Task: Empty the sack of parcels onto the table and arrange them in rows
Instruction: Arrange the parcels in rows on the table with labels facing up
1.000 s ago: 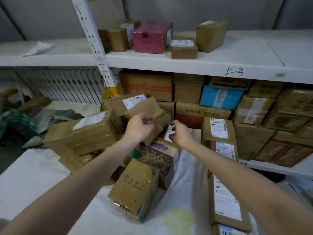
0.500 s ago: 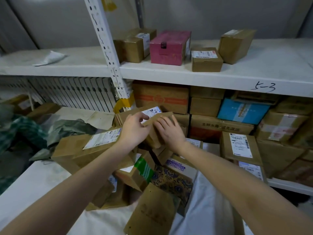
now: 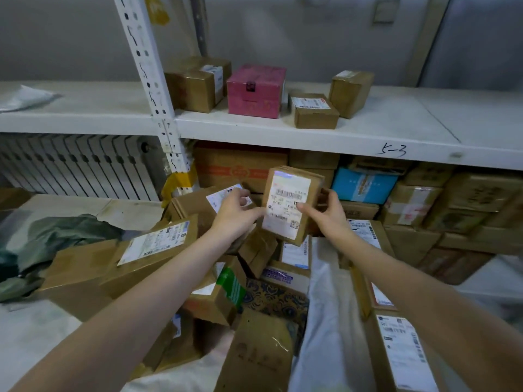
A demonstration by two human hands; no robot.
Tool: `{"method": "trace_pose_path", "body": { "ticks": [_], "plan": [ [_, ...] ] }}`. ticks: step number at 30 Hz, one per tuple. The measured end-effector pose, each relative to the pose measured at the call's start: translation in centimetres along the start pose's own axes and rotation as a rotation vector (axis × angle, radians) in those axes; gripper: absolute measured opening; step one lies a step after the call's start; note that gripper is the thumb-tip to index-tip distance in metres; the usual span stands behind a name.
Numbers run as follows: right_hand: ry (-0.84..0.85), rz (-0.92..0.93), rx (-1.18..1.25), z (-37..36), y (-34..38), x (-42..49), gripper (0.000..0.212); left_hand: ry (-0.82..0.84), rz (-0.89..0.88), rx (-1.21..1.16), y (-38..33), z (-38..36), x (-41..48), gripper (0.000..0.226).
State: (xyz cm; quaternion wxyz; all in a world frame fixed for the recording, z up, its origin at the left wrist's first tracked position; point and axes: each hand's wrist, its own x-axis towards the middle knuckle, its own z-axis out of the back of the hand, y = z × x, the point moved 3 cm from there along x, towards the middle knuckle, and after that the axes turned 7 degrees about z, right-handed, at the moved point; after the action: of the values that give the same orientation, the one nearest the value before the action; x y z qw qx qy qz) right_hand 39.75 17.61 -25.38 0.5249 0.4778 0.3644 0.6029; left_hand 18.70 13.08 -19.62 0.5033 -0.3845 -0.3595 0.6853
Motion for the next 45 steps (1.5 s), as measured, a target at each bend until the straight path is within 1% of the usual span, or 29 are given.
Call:
{"method": "trace_pose_path", "body": {
  "ticks": [1, 3, 4, 5, 7, 9, 11, 13, 14, 17, 20, 21, 22, 23, 24, 25, 26, 27, 28, 29, 32, 33, 34, 36, 38, 42, 43, 44, 45],
  "plan": [
    [-0.002, -0.082, 0.098, 0.4, -0.3, -0.2, 0.087, 0.094, 0.049, -0.047, 0.1, -0.6, -0.2, 0.071],
    [-0.022, -0.191, 0.220, 1.1, -0.8, -0.9, 0.102, 0.265, 0.147, -0.099, 0.5, -1.9, -0.6, 0.094],
    [-0.033, -0.227, 0.268, 1.4, -1.2, -1.2, 0.108, 0.323, 0.183, -0.108, 0.8, -2.4, -0.8, 0.101],
    [-0.038, -0.247, 0.328, 1.7, -1.3, -1.7, 0.106, 0.370, 0.211, -0.124, 1.1, -3.0, -1.1, 0.105],
    [0.002, -0.255, 0.460, 2.0, -1.2, -2.7, 0.092, 0.420, 0.270, -0.194, 1.7, -3.9, -1.5, 0.106],
    [0.061, -0.258, 0.498, 2.2, -1.2, -3.5, 0.083, 0.458, 0.317, -0.309, 2.2, -4.5, -1.8, 0.098],
    [0.103, -0.282, 0.507, 2.8, -1.5, -4.2, 0.081, 0.486, 0.332, -0.399, 2.4, -4.7, -2.1, 0.075],
    [0.165, -0.341, 0.488, 3.9, -2.0, -4.8, 0.081, 0.510, 0.319, -0.412, 2.5, -4.4, -2.4, 0.051],
    [0.200, -0.369, 0.463, 4.5, -2.2, -5.0, 0.084, 0.523, 0.320, -0.421, 2.6, -4.2, -2.5, 0.046],
    [0.306, -0.418, 0.402, 6.1, -2.1, -5.6, 0.092, 0.546, 0.375, -0.558, 3.0, -3.9, -2.4, 0.044],
    [0.438, -0.454, 0.362, 5.2, -1.6, -6.7, 0.077, 0.545, 0.422, -0.712, 2.7, -4.9, -3.1, 0.025],
    [0.442, -0.456, 0.353, 4.5, -1.5, -6.9, 0.073, 0.565, 0.422, -0.704, 2.7, -5.5, -3.4, 0.024],
    [0.408, -0.456, 0.351, 4.1, -1.3, -7.0, 0.072, 0.591, 0.418, -0.666, 2.7, -6.3, -3.7, 0.024],
    [0.352, -0.455, 0.355, 4.0, -1.1, -7.1, 0.068, 0.617, 0.422, -0.617, 2.7, -6.9, -3.9, 0.024],
    [0.297, -0.459, 0.368, 4.1, -1.0, -7.2, 0.059, 0.636, 0.440, -0.573, 2.9, -7.5, -4.0, 0.026],
    [0.258, -0.470, 0.380, 4.4, -0.9, -7.2, 0.047, 0.635, 0.458, -0.546, 3.1, -7.8, -4.0, 0.035],
    [0.230, -0.495, 0.395, 4.9, -1.1, -7.4, 0.038, 0.632, 0.474, -0.524, 3.3, -8.2, -3.8, 0.049],
    [0.217, -0.525, 0.398, 5.5, -1.6, -7.6, 0.035, 0.641, 0.491, -0.505, 3.6, -8.6, -3.6, 0.066],
    [0.213, -0.554, 0.391, 6.2, -2.2, -7.8, 0.035, 0.653, 0.502, -0.482, 3.9, -9.2, -3.4, 0.077],
    [0.213, -0.583, 0.382, 6.8, -3.0, -8.1, 0.035, 0.665, 0.512, -0.460, 4.0, -9.8, -3.3, 0.078],
    [0.222, -0.660, 0.361, 8.1, -4.8, -8.5, 0.032, 0.683, 0.559, -0.409, 4.0, -12.0, -2.9, 0.047],
    [0.230, -0.691, 0.363, 8.5, -5.5, -8.5, 0.033, 0.690, 0.585, -0.394, 4.0, -12.6, -2.8, 0.044],
    [0.243, -0.720, 0.375, 8.7, -6.0, -8.4, 0.036, 0.707, 0.602, -0.375, 4.1, -13.0, -2.6, 0.046],
    [0.300, -0.763, 0.362, 9.4, -7.5, -7.8, 0.052, 0.764, 0.629, -0.303, 4.3, -14.1, -1.9, 0.054],
    [0.349, -0.786, 0.326, 9.9, -8.8, -7.2, 0.063, 0.819, 0.633, -0.156, 4.5, -14.7, -1.5, 0.063],
    [0.379, -0.793, 0.322, 10.2, -10.1, -5.7, 0.047, 0.929, 0.620, 0.055, 5.1, -15.9, -0.3, 0.077],
    [0.417, -0.806, 0.287, 10.2, -10.4, -5.5, 0.046, 0.923, 0.600, 0.111, 5.0, -16.0, 0.3, 0.080],
    [0.467, -0.823, 0.218, 10.0, -10.7, -5.5, 0.047, 0.875, 0.561, 0.182, 4.9, -15.8, 1.0, 0.081],
    [0.526, -0.847, 0.125, 9.8, -11.3, -5.5, 0.051, 0.787, 0.514, 0.253, 4.6, -15.7, 1.8, 0.078]
  ]
}}
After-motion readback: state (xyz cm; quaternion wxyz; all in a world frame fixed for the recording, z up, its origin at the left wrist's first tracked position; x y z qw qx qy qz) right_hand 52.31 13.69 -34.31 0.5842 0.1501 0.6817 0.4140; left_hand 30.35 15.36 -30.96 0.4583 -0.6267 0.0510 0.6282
